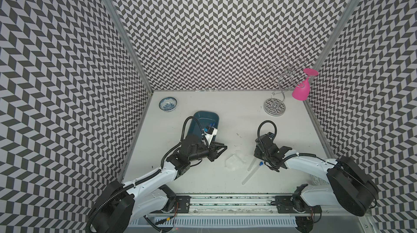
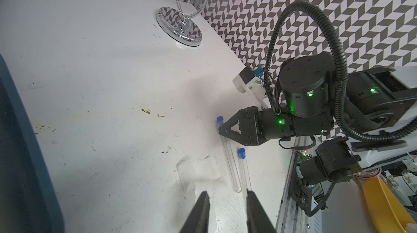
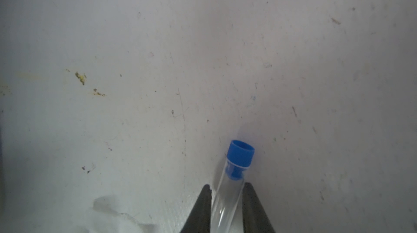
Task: Wipe the exteriors of test tubes
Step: Pick up the test tube at the center of the board.
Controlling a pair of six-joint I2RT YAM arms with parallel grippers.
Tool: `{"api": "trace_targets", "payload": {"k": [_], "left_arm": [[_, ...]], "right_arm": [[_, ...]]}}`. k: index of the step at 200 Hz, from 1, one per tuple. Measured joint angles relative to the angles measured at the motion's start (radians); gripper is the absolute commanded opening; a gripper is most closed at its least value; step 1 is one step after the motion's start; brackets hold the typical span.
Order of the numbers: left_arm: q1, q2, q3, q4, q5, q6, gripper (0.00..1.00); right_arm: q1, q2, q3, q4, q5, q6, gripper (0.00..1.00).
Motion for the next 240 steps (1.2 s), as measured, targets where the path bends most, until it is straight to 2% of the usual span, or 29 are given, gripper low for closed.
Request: {"api": "trace_targets", "payload": {"k": [93,183,240], "left_arm": [[0.0,-0.003,0.0,0.0,0.007,0.001,0.31],[0.0,-0.02,0.0,-0.001,0.007,0.005,0.32],[0.0,-0.002,-0.002,0.035,0.068,-0.01,0.43]], "right_arm": [[0.0,0.039,0.016,0.045,0.011,0.021,0.12],[0.0,0.008,0.108,0.042,-0.056,-0.005,0.11],[0.0,-0.09,0.11,0.103,-0.18,-0.025,0.11]]}}
